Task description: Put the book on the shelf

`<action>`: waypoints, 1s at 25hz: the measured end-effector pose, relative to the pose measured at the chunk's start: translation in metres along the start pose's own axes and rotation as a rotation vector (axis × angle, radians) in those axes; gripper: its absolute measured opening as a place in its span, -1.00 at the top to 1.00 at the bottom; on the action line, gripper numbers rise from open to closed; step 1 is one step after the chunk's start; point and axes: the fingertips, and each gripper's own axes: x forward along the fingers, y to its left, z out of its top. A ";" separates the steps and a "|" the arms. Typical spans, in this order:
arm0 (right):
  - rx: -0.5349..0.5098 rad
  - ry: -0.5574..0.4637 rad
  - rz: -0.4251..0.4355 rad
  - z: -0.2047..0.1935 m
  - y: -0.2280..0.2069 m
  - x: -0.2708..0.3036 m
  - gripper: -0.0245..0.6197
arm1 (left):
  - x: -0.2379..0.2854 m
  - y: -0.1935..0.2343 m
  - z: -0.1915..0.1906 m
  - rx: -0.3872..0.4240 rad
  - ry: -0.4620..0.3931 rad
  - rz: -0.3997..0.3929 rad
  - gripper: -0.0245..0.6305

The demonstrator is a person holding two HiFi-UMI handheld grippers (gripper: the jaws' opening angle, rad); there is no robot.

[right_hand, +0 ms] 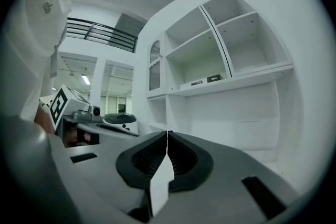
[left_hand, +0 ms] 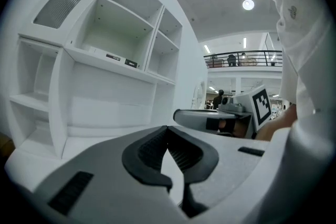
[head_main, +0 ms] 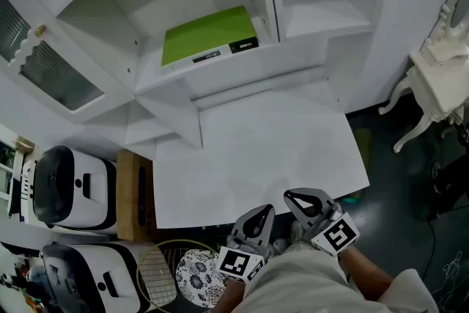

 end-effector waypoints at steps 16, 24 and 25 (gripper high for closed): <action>-0.004 0.113 -0.018 -0.031 0.044 -0.033 0.87 | -0.058 -0.010 -0.006 0.014 -0.041 0.020 0.92; 0.055 0.097 -0.040 -0.027 0.117 -0.045 0.87 | -0.144 -0.016 -0.024 0.017 -0.047 0.024 0.92; 0.062 0.095 -0.042 -0.027 0.128 -0.047 0.87 | -0.156 -0.017 -0.028 0.014 -0.045 0.023 0.92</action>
